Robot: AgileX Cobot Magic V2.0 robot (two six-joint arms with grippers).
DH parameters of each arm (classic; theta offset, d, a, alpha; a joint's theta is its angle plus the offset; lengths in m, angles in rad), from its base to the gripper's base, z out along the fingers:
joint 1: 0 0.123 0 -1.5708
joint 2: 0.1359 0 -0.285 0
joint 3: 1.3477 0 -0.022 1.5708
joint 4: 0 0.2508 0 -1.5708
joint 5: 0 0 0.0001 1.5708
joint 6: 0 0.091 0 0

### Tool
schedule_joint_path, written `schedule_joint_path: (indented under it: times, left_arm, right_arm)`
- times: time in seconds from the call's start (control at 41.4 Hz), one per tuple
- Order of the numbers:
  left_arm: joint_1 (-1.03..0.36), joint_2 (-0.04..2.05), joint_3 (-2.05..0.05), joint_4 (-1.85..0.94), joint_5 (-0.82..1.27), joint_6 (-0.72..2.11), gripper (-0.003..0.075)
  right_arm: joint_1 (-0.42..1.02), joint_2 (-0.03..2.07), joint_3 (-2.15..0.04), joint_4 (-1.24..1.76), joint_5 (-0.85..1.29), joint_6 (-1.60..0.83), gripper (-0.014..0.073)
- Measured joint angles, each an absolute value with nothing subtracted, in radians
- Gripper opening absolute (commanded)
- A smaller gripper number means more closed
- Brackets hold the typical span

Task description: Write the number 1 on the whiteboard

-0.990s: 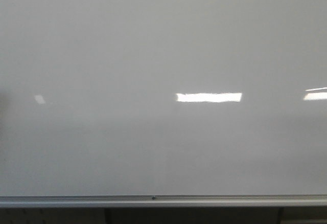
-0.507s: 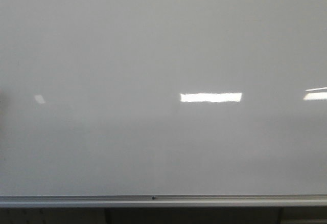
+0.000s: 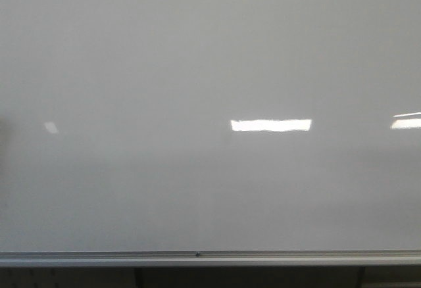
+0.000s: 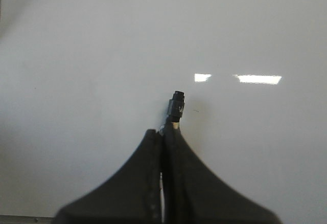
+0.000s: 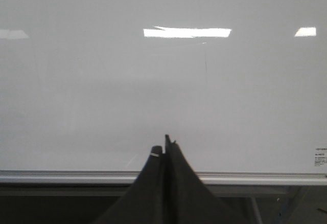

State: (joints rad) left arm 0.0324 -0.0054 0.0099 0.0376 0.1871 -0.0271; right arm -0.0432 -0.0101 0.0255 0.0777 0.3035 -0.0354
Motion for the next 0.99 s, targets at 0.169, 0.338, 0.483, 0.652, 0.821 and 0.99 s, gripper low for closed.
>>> schedule_joint_path:
  times: [0.169, 0.338, 0.483, 0.652, 0.821, 0.99]
  left_arm:
    - [0.032, -0.005, 0.010, 0.038, 0.166, -0.027, -0.0020]
    - [0.032, -0.005, 0.010, 0.038, 0.057, -0.027, -0.0020]
    - [0.032, -0.005, -0.018, 0.038, -0.043, -0.027, -0.0020]
    - [0.032, 0.062, -0.239, 0.087, 0.141, -0.027, -0.0020]
    - [0.032, 0.250, -0.340, 0.098, 0.274, -0.027, -0.0020]
    - [0.032, 0.340, -0.359, 0.103, 0.275, -0.027, 0.0113]
  right_arm:
    - [-0.043, -0.010, 0.026, 0.080, 0.274, -0.035, -0.0069]
    - [-0.043, -0.010, 0.026, 0.096, 0.191, -0.035, -0.0069]
    - [-0.043, -0.010, -0.063, 0.098, 0.184, -0.035, -0.0069]
    - [-0.043, 0.043, -0.305, 0.104, 0.317, -0.035, -0.0069]
    - [-0.043, 0.209, -0.435, 0.108, 0.394, -0.035, -0.0069]
    - [-0.043, 0.293, -0.465, 0.109, 0.405, -0.035, 0.0005]
